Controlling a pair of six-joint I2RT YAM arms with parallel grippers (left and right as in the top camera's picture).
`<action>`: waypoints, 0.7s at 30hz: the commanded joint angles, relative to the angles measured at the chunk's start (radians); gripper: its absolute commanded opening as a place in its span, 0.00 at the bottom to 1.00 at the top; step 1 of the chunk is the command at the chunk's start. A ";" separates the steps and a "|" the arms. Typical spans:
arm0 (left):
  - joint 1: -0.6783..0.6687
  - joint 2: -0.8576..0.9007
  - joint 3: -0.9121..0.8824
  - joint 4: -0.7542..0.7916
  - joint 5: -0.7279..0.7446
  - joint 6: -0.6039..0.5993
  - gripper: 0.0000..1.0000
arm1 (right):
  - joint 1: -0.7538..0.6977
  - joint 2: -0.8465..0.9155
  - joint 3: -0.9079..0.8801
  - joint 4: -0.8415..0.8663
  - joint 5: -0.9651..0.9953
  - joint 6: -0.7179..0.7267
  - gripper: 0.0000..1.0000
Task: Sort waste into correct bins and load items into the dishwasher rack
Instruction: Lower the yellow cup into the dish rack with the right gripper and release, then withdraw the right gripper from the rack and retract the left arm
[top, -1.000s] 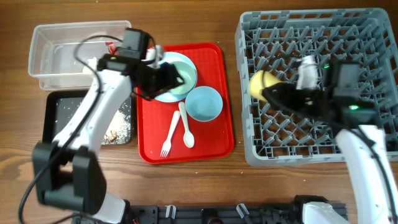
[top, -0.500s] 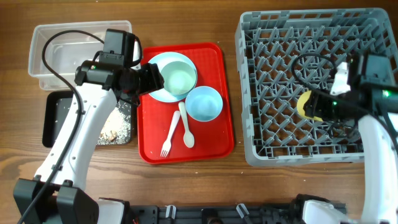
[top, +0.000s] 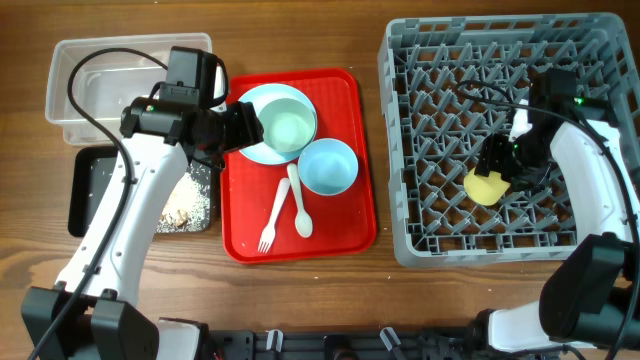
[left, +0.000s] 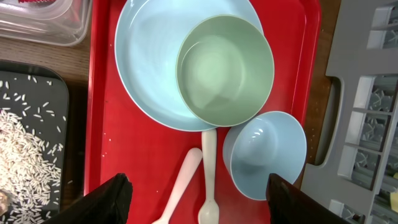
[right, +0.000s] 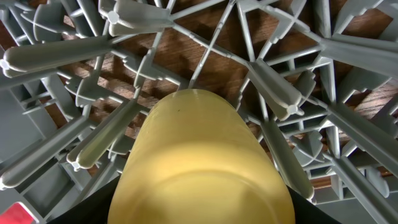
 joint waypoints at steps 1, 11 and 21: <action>0.005 -0.003 0.007 0.002 -0.016 0.016 0.70 | -0.002 -0.003 0.011 0.002 0.007 0.017 0.78; 0.005 -0.003 0.007 -0.014 -0.017 0.016 0.70 | 0.000 -0.141 0.112 -0.089 -0.114 -0.009 0.96; 0.043 -0.009 0.007 -0.234 -0.240 -0.154 0.72 | 0.290 -0.222 0.108 0.142 -0.351 -0.085 0.87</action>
